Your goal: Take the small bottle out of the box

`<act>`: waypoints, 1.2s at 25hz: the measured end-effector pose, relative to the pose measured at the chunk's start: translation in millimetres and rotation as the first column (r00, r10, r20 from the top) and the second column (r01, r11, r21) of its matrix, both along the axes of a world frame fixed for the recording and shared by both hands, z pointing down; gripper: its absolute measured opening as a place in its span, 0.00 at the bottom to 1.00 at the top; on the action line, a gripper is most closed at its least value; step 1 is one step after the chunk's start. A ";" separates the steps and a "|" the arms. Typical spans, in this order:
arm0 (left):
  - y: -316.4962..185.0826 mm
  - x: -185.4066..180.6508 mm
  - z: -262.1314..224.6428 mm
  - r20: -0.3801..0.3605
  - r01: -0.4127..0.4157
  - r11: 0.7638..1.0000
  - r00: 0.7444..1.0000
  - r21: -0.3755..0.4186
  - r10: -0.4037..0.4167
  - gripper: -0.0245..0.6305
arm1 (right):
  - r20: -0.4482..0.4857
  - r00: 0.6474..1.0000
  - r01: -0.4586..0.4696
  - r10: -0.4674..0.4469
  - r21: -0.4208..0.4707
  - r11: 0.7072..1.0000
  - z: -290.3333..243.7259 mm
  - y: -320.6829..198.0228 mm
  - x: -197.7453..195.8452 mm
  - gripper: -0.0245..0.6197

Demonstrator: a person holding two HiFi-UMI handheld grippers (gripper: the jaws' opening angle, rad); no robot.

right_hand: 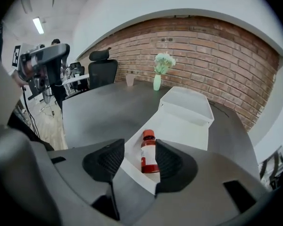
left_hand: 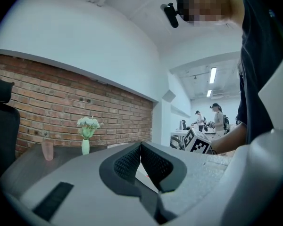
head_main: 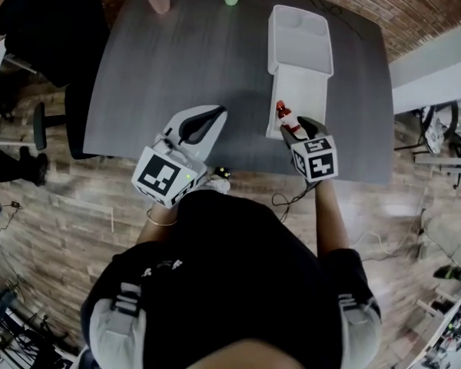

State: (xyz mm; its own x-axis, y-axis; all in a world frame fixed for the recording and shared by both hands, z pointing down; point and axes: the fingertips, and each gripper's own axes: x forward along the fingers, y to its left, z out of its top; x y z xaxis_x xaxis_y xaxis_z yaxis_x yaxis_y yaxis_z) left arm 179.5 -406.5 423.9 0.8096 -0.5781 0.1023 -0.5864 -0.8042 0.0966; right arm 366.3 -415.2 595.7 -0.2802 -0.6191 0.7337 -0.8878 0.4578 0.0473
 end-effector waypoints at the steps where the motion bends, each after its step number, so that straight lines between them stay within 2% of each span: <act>1: -2.2 -1.9 1.8 0.001 0.006 1.000 1.000 -0.004 -0.006 0.04 | -0.011 1.000 0.004 -0.004 -0.016 1.000 6.6 -2.3 0.5 0.37; 9: -15.7 -12.0 8.6 0.003 0.040 0.999 0.999 -0.018 -0.040 0.04 | -0.106 0.993 0.042 -0.054 -0.116 0.992 46.5 -20.7 5.2 0.42; 14: -23.4 -14.2 5.5 -0.001 0.049 0.999 0.999 -0.012 -0.049 0.04 | -0.135 0.987 0.067 -0.085 -0.136 0.988 52.7 -38.4 1.8 0.41; 19: -28.5 -20.8 3.7 0.000 0.075 0.997 0.997 -0.005 -0.075 0.04 | -0.166 0.979 0.088 -0.121 -0.192 0.977 66.1 -48.8 1.6 0.40; 24: -32.1 -29.7 3.5 0.000 0.101 0.995 0.995 -0.002 -0.101 0.04 | -0.132 0.987 0.048 -0.088 -0.281 0.958 82.8 -44.3 2.1 0.39; 30: -34.7 -39.7 -0.2 -0.019 0.120 0.992 0.993 0.041 -0.119 0.04 | -0.112 0.992 0.015 -0.052 -0.312 0.950 92.7 -44.7 -0.2 0.40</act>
